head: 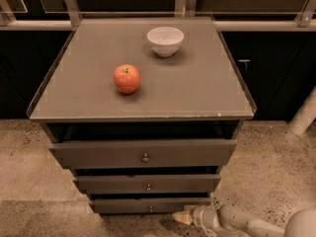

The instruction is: Close bottom drawer

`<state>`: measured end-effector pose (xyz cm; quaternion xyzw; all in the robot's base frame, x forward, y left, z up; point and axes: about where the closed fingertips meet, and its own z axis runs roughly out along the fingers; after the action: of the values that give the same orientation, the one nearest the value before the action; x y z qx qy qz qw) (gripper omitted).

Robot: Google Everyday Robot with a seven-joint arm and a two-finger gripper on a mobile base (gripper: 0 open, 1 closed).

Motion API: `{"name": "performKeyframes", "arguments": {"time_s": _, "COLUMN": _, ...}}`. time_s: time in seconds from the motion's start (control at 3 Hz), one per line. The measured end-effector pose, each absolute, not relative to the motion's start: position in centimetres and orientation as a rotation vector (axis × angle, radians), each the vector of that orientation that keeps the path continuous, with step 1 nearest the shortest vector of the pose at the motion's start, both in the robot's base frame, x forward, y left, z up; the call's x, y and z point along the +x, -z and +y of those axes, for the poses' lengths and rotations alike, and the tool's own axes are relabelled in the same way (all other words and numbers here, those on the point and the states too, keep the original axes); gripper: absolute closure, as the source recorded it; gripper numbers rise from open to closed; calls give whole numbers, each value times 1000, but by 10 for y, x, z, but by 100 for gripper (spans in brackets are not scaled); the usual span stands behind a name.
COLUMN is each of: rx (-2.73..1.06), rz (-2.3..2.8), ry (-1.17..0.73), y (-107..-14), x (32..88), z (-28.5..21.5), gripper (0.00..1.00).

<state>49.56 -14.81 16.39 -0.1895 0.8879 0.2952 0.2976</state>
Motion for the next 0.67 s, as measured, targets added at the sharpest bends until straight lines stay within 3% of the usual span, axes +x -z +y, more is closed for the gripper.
{"name": "performKeyframes", "arguments": {"time_s": 0.33, "rx": -441, "rz": 2436, "ry": -737, "y": -169, "x": 487, "z": -177, "gripper": 0}}
{"name": "performKeyframes", "arguments": {"time_s": 0.67, "rx": -277, "rz": 2599, "ry": -632, "y": -178, "x": 470, "z": -223, "gripper": 0}}
